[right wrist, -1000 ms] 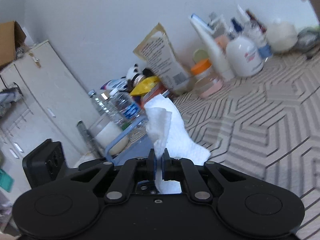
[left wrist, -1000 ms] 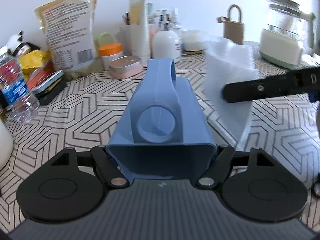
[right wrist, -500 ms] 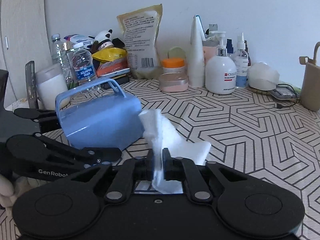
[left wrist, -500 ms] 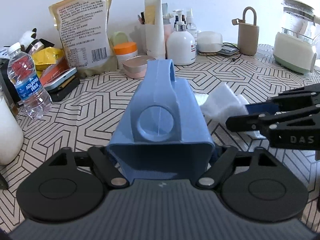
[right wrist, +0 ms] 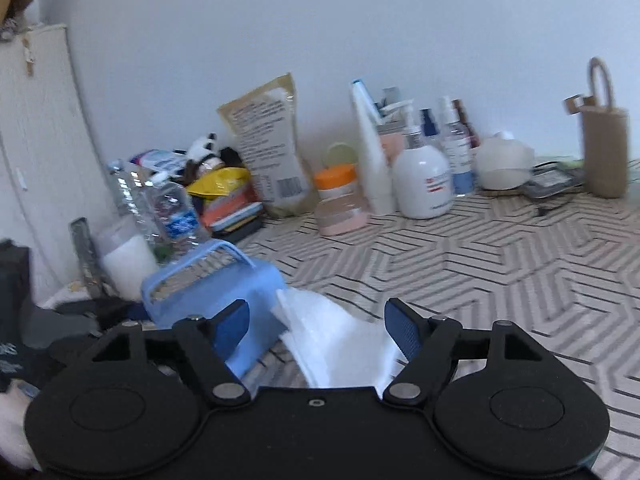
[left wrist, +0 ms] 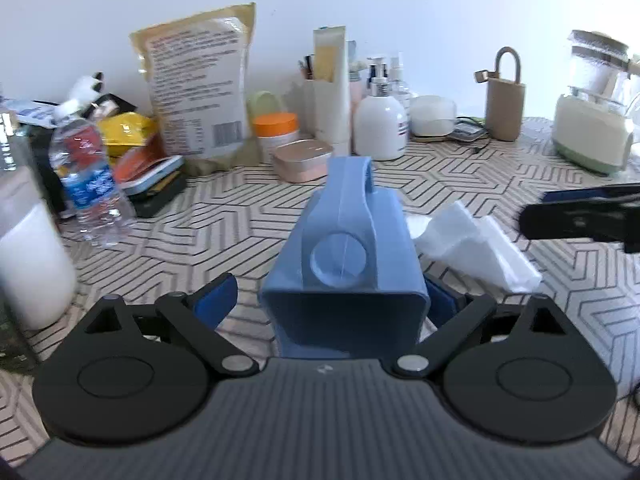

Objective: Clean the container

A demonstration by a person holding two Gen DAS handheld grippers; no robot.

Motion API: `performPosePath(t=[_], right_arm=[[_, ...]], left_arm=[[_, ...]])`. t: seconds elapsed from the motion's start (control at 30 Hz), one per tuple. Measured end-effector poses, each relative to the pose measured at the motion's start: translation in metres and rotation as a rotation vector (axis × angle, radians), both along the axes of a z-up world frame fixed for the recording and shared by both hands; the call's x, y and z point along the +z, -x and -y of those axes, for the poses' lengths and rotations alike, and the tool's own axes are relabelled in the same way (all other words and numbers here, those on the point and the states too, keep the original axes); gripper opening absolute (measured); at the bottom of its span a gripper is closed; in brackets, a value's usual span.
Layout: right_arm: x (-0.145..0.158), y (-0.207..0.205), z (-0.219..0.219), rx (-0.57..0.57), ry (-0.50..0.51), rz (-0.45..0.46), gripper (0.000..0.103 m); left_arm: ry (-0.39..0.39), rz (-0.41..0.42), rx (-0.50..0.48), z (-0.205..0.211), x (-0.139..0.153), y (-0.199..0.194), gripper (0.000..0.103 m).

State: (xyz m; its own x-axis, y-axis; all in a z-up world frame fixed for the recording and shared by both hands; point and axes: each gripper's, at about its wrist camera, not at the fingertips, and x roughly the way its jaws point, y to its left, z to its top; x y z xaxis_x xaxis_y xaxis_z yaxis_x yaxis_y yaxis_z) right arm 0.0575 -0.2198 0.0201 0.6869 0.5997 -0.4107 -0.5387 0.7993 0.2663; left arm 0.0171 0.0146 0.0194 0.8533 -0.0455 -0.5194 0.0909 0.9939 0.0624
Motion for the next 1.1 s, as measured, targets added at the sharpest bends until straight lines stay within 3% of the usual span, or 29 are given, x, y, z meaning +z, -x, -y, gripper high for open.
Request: performPosePath(t=[0.23, 0.4, 0.53, 0.77, 1.1], right_arm=[[-0.003, 0.032, 0.01, -0.056, 0.087, -0.003, 0.083], [-0.007, 0.052, 0.0, -0.113, 0.265, 0.043, 0.084], [-0.01, 0.063, -0.006, -0.089, 0.333, 0.067, 0.085], [-0.012, 0.062, -0.003, -0.038, 0.286, -0.024, 0.086], [-0.026, 0.059, 0.008, -0.059, 0.199, -0.127, 0.089]], left_arm=[[0.044, -0.085, 0.001, 0.001, -0.007, 0.018, 0.099], [-0.001, -0.073, 0.003, 0.011, -0.005, 0.039, 0.101], [0.001, -0.106, -0.008, 0.014, -0.009, 0.047, 0.102], [0.013, -0.143, -0.047, 0.021, -0.016, 0.051, 0.102], [0.045, -0.189, -0.058, 0.02, -0.022, 0.045, 0.103]])
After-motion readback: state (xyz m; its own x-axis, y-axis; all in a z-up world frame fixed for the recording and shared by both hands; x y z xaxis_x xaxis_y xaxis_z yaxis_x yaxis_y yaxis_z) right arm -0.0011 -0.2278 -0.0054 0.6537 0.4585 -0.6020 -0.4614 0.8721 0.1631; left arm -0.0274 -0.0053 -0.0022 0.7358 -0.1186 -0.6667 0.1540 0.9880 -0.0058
